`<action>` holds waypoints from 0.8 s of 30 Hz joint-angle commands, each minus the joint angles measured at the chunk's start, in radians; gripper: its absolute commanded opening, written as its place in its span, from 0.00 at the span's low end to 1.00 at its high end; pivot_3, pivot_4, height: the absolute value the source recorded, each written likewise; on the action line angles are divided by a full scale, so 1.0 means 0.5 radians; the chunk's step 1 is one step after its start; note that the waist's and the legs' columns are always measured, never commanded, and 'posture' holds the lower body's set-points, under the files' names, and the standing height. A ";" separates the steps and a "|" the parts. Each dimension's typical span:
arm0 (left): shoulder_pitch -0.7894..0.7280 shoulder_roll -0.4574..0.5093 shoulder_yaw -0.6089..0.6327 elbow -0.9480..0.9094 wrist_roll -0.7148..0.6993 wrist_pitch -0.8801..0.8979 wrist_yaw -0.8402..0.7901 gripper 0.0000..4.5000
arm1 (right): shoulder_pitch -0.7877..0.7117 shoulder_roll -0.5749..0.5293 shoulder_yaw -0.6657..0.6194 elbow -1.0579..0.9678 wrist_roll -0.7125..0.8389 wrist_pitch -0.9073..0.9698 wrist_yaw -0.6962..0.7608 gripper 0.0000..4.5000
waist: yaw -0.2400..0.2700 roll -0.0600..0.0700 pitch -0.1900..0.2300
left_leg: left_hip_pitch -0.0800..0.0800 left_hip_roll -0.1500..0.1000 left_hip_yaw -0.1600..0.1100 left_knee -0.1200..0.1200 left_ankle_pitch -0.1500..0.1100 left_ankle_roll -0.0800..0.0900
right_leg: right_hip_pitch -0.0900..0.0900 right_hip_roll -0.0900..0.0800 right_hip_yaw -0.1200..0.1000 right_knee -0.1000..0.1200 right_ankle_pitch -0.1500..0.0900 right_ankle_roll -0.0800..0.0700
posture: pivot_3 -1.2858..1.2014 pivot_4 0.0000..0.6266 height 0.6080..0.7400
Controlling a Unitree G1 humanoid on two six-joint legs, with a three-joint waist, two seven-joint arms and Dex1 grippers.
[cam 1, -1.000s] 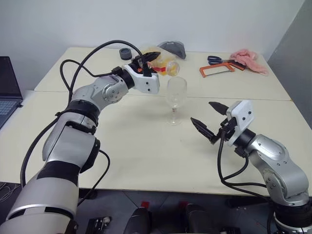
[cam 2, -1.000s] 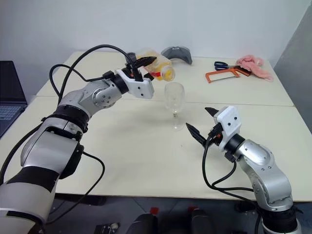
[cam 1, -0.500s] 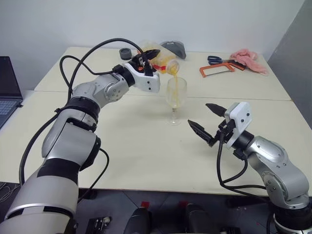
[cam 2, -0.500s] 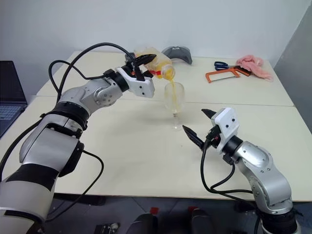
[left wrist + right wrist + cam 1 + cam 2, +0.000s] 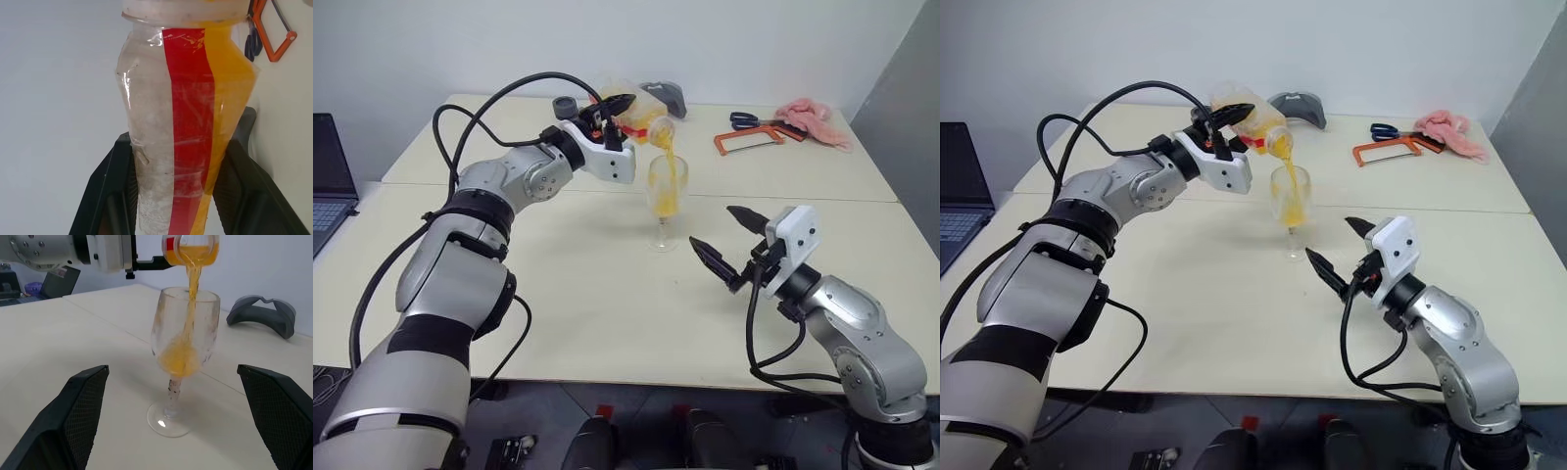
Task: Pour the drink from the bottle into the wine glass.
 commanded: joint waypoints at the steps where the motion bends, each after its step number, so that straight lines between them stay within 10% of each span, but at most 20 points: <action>1: -0.098 0.021 0.000 -0.017 0.002 0.004 0.060 0.37 | 0.013 0.034 -0.038 -0.077 0.020 -0.109 -0.009 1.00 | 0.000 0.000 0.000 | 0.000 0.000 0.000 0.000 0.000 0.000 | 0.000 0.000 0.000 0.000 0.000 0.000 | 0.52 0.24 1.00; 24: -0.131 0.022 -0.027 0.005 0.027 0.028 0.110 0.37 | 0.015 0.024 -0.023 -0.083 0.033 -0.096 0.005 1.00 | 0.000 0.000 0.000 | 0.000 0.000 0.003 0.000 0.000 0.000 | -0.001 0.000 0.001 0.001 0.000 0.000 | 0.52 0.24 1.00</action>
